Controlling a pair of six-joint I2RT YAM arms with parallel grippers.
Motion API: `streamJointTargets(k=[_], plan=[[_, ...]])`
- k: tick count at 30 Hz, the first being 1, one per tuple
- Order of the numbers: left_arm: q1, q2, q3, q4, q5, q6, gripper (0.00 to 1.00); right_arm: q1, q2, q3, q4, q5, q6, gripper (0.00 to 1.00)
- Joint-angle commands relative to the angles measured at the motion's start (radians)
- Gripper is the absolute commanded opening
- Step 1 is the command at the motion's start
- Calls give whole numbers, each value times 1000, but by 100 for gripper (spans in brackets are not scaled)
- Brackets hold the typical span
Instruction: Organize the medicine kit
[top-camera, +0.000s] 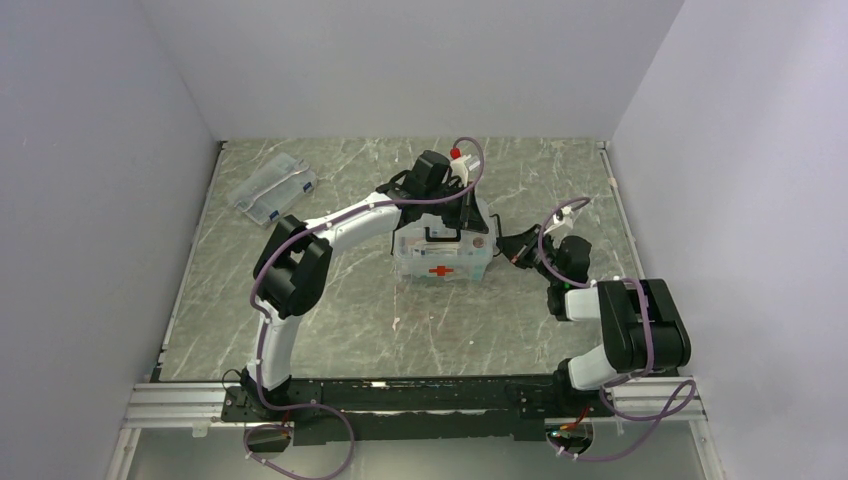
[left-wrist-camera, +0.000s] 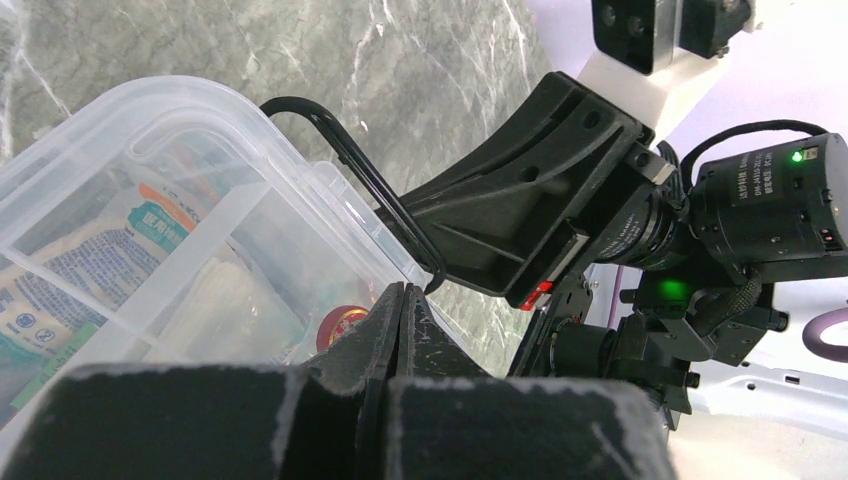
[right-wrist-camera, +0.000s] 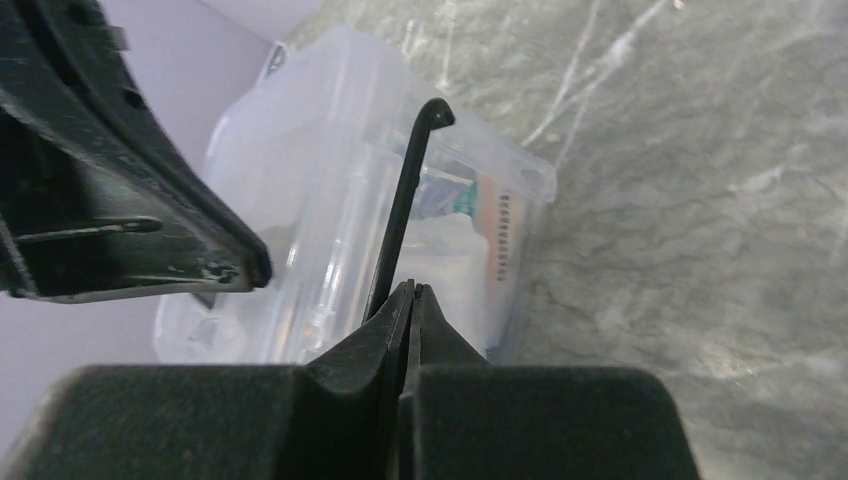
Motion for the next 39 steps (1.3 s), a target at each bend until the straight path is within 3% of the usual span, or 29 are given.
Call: streamJointTargets(k=[1,9,20,39], plan=[[3,19,-40,-86,-37,20,0,-14,27,-11,195,-81,69,0],[2,20,-39,-82,-34,21,0,-19,-25,-1,128,-81,37,0],[3,34,-36,-60,-19,8,0,-5,-239,48,-189,15,-131,0],[7,20,-49,-59,-17,14,0,65,-175,97,-191,20,-138,0]])
